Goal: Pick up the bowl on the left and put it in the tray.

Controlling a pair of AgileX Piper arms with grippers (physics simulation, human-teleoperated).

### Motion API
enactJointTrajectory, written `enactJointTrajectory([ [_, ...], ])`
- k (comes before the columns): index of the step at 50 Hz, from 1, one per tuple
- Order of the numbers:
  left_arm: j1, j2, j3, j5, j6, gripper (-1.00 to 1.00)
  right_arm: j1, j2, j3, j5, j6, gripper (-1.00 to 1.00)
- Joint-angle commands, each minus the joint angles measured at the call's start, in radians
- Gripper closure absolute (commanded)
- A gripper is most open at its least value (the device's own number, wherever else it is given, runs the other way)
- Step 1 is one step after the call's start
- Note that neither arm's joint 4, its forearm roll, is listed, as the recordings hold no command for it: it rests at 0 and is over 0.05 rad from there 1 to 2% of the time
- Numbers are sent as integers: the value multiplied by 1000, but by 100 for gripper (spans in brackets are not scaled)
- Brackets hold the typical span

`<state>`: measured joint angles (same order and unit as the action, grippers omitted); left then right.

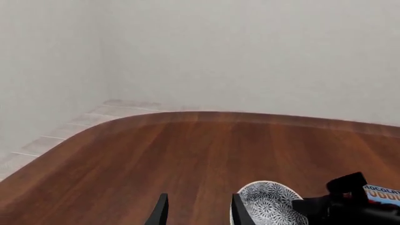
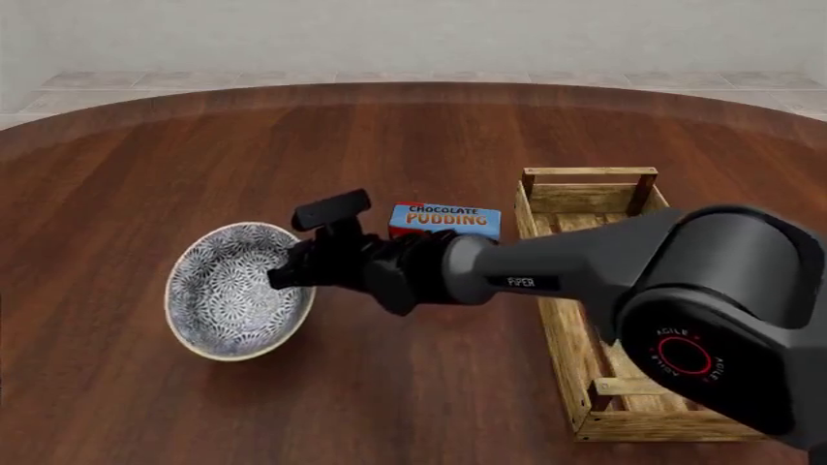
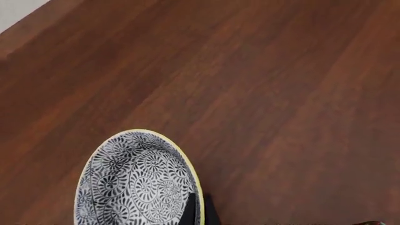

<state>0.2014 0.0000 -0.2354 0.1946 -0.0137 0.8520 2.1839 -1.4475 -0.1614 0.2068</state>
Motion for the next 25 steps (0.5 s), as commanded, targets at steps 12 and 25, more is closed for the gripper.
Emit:
enactJointTrajectory([
  [12,-2,0,-19,9,8,-100,-17,-69,33,10,-10,100],
  [25,-4,0,-33,22,11,-100,-35,-118,70,4,0,100],
])
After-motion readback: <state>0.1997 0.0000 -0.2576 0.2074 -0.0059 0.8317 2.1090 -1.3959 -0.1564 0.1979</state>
